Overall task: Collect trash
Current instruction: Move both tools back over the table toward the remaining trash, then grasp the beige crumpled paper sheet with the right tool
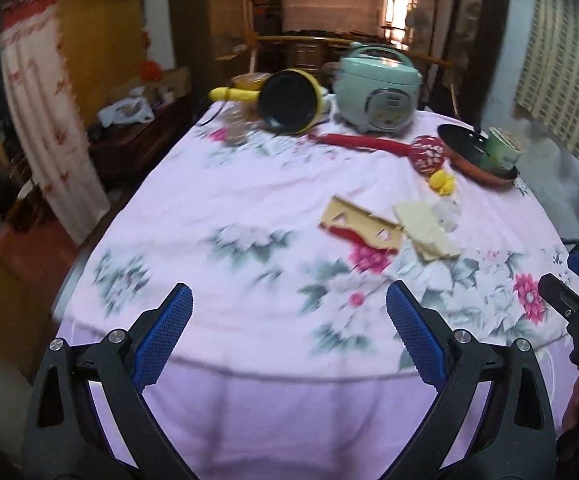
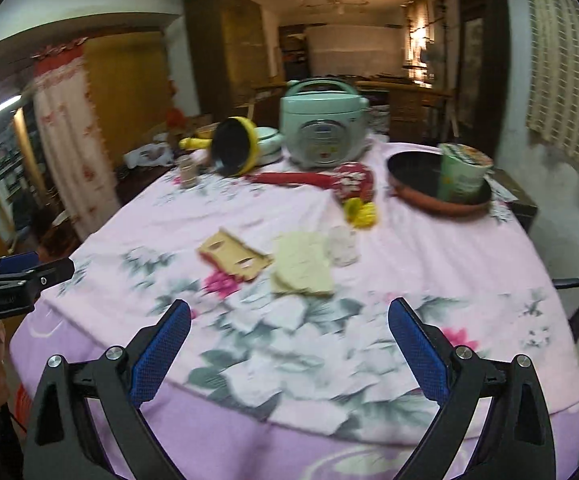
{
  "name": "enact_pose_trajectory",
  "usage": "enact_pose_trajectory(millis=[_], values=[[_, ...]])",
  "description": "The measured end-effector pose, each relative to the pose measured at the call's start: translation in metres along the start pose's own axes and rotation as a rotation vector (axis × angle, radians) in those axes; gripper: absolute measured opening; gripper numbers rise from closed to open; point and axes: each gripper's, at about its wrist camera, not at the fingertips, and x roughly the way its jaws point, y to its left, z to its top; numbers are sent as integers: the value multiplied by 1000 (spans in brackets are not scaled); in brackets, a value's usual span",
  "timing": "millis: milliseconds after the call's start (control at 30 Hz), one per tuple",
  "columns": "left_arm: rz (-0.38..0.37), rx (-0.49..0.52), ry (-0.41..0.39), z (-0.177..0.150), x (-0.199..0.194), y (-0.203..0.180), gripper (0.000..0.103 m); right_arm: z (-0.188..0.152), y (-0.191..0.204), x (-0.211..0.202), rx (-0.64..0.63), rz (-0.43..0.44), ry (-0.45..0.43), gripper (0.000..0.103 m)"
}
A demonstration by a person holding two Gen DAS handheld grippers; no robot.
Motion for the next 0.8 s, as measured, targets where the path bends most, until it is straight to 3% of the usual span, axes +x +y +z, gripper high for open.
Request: enact_pose_trajectory(millis=[133,333,567,667,733,800], values=[[-27,69,25,23,35,-44,94,13,-14,24,4,-36,41,97],[-54,74,74,37,83,-71,94,29,-17,72,-34,-80,98,97],[-46,55,95,37,127,-69,94,33,-32,134,44,-78,179,97],[-33,55,78,31,143,-61,94,27,-36,147,64,-68,165,97],[42,65,80,29,148,-55,94,23,-38,152,81,-49,145,97],[41,34,81,31,150,-46,94,19,-39,158,81,-34,142,97]])
